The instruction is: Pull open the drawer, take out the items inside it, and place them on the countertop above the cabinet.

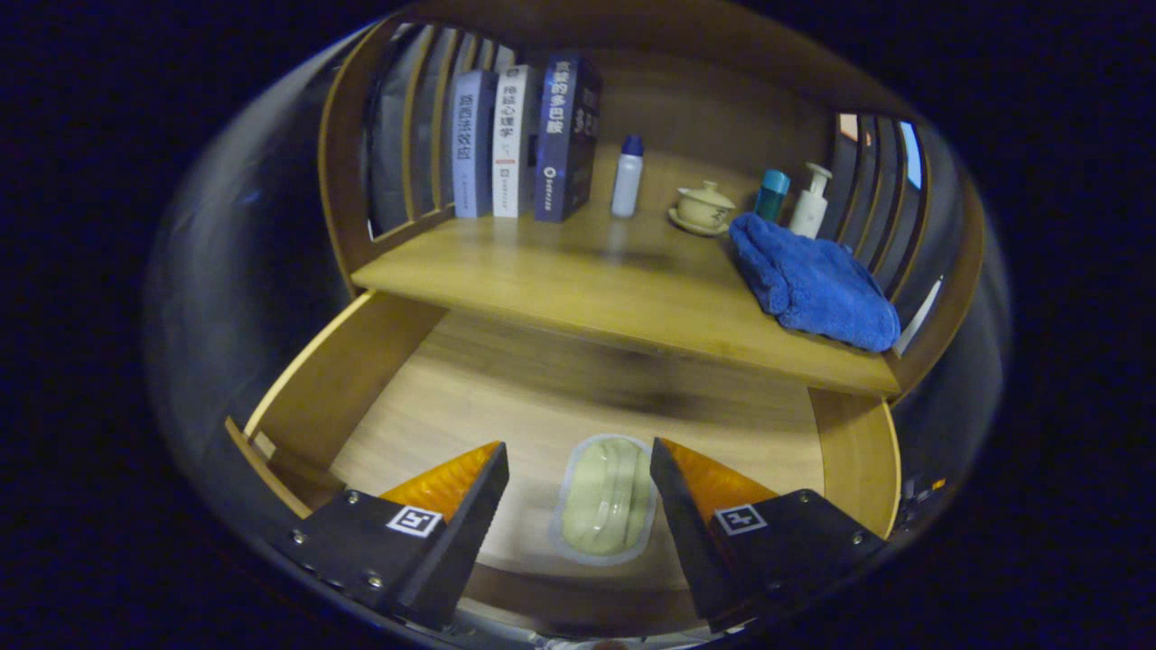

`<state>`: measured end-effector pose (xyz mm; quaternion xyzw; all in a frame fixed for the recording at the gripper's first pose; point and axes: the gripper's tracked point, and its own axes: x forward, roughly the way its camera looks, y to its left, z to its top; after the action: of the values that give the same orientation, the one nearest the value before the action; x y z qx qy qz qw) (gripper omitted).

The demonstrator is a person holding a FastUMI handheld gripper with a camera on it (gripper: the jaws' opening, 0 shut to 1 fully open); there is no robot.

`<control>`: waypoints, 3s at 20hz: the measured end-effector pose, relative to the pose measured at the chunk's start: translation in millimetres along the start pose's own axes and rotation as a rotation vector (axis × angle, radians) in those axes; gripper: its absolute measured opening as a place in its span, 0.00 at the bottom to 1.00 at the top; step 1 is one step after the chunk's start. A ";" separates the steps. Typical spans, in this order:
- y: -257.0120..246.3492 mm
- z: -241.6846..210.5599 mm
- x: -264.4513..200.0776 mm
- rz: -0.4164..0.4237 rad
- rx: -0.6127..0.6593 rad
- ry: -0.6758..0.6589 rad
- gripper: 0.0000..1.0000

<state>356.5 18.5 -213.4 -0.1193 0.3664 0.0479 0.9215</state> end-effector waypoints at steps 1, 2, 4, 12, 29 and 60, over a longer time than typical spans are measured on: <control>-2.4 -1.0 4.7 -0.004 0.005 0.013 0.94; -7.2 -0.8 8.1 -0.023 -0.004 0.024 0.94; -21.6 -10.4 16.1 -0.080 -0.006 0.068 0.73; -7.5 -27.2 30.2 0.036 0.064 0.106 0.15; -3.2 82.6 -103.0 0.056 0.097 -0.478 0.10; -53.7 172.7 46.0 -0.129 0.321 -0.477 0.29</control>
<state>514.1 10.6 -113.7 0.0195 0.1341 -0.0429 0.9898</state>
